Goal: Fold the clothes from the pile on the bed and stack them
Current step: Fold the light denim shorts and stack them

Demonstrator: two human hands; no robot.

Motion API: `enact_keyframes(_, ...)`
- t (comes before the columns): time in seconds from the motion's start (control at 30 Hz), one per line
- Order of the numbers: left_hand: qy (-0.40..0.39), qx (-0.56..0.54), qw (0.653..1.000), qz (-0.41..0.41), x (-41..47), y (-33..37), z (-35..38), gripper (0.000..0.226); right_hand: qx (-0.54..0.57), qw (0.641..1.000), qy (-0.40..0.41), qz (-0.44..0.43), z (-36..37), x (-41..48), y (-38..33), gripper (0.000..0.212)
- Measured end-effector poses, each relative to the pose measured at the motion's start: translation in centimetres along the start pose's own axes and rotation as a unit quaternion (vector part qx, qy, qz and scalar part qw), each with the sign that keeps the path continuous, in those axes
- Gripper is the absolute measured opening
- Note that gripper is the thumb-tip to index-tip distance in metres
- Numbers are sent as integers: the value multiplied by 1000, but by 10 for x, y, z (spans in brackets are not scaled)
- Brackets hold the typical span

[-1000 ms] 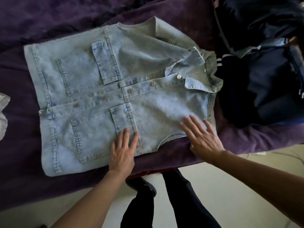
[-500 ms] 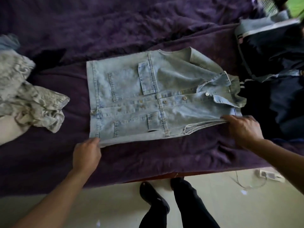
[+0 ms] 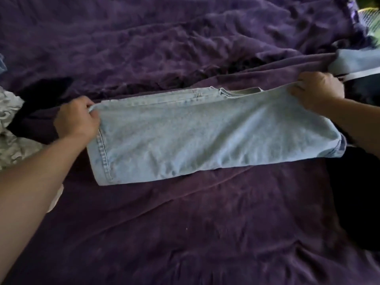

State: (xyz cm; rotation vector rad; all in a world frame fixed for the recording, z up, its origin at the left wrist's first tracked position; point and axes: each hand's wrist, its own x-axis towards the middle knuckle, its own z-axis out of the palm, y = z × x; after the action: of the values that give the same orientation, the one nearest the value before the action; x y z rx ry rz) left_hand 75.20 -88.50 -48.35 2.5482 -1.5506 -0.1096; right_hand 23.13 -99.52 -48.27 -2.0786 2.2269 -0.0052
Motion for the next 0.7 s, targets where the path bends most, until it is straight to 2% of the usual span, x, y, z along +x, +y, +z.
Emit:
enact_keyframes(0.23, 3, 47, 998, -36, 68, 44, 78, 30, 28, 997, -33, 67, 80, 49, 13, 36)
enact_keyframes(0.3, 5, 52, 997, 59, 55, 62, 100, 38, 36, 995, -51, 73, 94, 47, 15, 36)
enact_keyframes(0.4, -56, 29, 973, 224, 11, 100, 128, 41, 50, 997, -28, 42, 89, 35, 12, 40)
enact_keyframes(0.47, -95, 17, 959, 266, -21, 129, 141, 47, 64, 996, 56, -34, 74, 9, 10, 45)
enact_keyframes(0.53, -133, 9, 954, 269, -46, 150, 151, 53, 131, 979, 132, -85, 62, -33, 8, 34)
enact_keyframes(0.57, -152, 11, 954, 260, -54, 158, 156, 56, 188, 972, 127, -62, 59, -58, 10, 26)
enact_keyframes(0.6, -168, 17, 954, 247, -60, 161, 160, 59, 257, 962, 91, 8, 60, -82, 9, 30)
enact_keyframes(0.63, -179, 21, 954, 238, -63, 164, 162, 61, 325, 939, 26, 111, 60, -104, 7, 46)
enact_keyframes(0.67, -188, 22, 952, 240, -66, 166, 161, 61, 385, 894, -48, 224, 60, -121, 8, 60)
enact_keyframes(0.7, -195, 26, 948, 250, -69, 167, 159, 61, 437, 830, -108, 329, 64, -133, 12, 66)
